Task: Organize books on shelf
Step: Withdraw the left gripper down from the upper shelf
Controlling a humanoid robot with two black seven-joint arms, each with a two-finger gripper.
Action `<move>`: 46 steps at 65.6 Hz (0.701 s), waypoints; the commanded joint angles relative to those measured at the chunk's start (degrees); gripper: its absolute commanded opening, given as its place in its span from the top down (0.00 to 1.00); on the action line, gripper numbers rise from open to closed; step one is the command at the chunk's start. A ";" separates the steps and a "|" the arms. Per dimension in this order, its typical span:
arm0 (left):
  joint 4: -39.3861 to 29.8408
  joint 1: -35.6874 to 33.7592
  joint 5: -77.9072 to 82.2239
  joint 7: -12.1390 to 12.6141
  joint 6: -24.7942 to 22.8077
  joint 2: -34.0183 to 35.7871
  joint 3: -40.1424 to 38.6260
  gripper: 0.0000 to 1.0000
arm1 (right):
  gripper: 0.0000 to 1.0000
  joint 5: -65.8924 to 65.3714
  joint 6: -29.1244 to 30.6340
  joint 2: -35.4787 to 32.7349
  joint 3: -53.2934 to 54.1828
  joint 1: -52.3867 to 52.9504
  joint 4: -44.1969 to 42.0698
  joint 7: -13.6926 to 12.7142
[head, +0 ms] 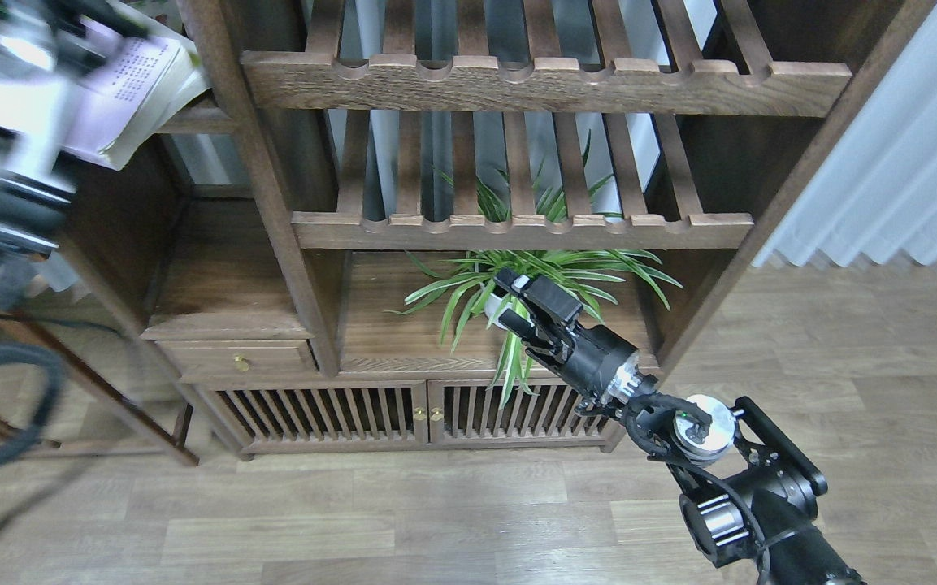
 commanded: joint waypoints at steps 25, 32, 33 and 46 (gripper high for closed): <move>3.41 20.84 1.81 -0.01 0.00 -1.26 8.71 0.09 | 0.01 0.00 0.11 -0.01 0.85 -1.91 -6.39 0.00; 3.68 27.17 1.72 -0.01 0.00 -1.26 10.73 0.07 | 0.01 0.00 0.19 -0.01 0.94 -1.83 -9.38 0.14; 3.85 28.39 1.72 -0.01 0.00 -1.26 10.91 0.07 | 0.01 0.00 0.19 -0.01 0.94 -1.83 -9.55 0.14; 4.38 38.77 0.76 -0.01 0.00 -1.26 10.47 0.06 | 0.01 0.00 0.19 -0.01 0.94 -1.91 -10.61 0.23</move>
